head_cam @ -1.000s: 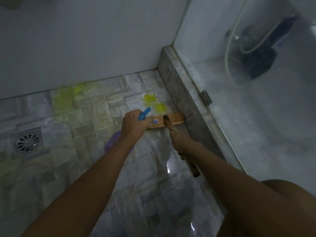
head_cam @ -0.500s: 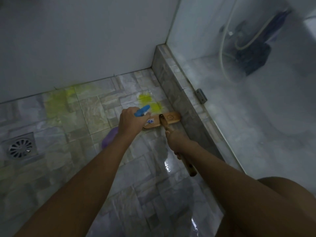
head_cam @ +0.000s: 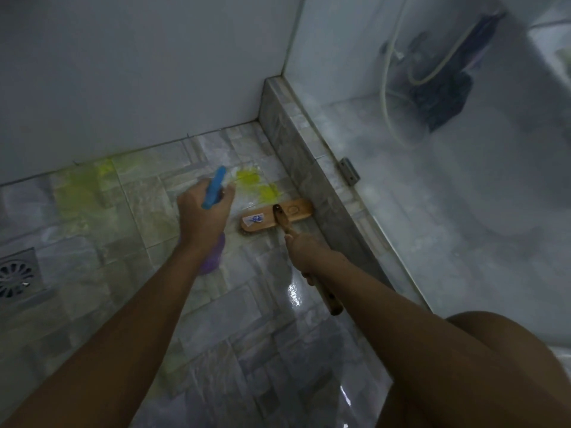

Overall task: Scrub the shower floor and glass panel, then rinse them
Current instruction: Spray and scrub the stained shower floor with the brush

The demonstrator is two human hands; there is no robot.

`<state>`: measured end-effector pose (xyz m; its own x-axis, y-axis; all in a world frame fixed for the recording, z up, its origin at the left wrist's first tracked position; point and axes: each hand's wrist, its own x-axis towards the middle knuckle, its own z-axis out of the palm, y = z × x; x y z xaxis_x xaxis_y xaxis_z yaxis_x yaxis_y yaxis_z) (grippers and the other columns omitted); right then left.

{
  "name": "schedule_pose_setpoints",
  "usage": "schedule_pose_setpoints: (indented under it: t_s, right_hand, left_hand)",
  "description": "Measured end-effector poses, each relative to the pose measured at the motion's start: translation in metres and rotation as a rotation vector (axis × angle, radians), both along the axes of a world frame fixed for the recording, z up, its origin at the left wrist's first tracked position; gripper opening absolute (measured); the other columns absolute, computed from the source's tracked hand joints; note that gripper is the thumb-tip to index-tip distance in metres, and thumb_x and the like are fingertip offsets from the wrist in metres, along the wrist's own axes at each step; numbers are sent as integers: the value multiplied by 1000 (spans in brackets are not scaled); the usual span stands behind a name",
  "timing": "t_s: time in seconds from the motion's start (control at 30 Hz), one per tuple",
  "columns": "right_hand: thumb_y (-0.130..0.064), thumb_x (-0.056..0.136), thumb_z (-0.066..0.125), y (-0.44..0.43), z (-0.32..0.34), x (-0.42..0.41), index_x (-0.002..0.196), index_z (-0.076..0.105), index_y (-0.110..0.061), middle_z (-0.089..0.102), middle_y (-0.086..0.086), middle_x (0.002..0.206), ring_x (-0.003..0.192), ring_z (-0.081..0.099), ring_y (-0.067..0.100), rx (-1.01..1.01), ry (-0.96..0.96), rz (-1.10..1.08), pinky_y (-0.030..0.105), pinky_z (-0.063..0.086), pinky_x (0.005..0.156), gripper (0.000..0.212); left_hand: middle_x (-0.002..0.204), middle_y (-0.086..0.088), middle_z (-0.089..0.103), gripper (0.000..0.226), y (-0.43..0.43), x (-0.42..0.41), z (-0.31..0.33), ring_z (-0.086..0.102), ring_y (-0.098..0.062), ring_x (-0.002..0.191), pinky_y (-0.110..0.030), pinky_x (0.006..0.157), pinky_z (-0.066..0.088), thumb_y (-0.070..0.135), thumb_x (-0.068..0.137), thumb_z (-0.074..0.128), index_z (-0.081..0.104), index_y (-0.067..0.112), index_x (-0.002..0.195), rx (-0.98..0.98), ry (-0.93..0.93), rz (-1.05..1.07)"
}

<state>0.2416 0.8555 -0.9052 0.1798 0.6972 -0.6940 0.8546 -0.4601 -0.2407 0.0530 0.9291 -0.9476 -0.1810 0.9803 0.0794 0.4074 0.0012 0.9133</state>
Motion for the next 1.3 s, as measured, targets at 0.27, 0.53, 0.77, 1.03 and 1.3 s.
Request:
schedule_pose_setpoints:
  t_s: [0.27,0.53,0.77,1.03,1.3]
  right_hand:
    - [-11,102,34,114,-9,-23,106,46,-15,61,23,101,59,51,26,132,137,-29,31,42,43,13]
    - [-6,102,33,58,-13,-26,140,38,-5,58,25,120,99,61,38,64,48,90,41,48,71,38]
    - [-18,105,31,78,-9,-22,151,29,-10,58,26,109,87,63,38,23,128,-59,32,58,69,47]
    - [-17,106,30,110,-5,-57,117,54,-2,55,24,123,109,58,38,78,88,19,41,49,79,30]
    - [-19,108,26,67,14,-17,140,41,1,49,26,137,119,53,36,13,10,90,41,41,91,41]
  left_hand:
    - [58,-11,50,35,12,-23,-18,46,-18,50,-36,47,38,18,94,66,55,0,66,200,44,85]
    - [56,-8,48,33,11,-34,-20,45,-20,47,-32,47,36,19,95,66,56,3,67,210,75,151]
    - [58,2,38,33,-1,-29,-12,32,-7,53,-6,53,27,4,93,65,46,17,69,296,70,128]
    - [59,2,40,29,-3,-38,-22,32,-5,55,-4,54,28,2,92,66,53,6,66,333,87,101]
    - [56,-2,41,33,8,-65,-20,33,-9,50,-22,51,24,14,94,66,53,7,65,225,140,143]
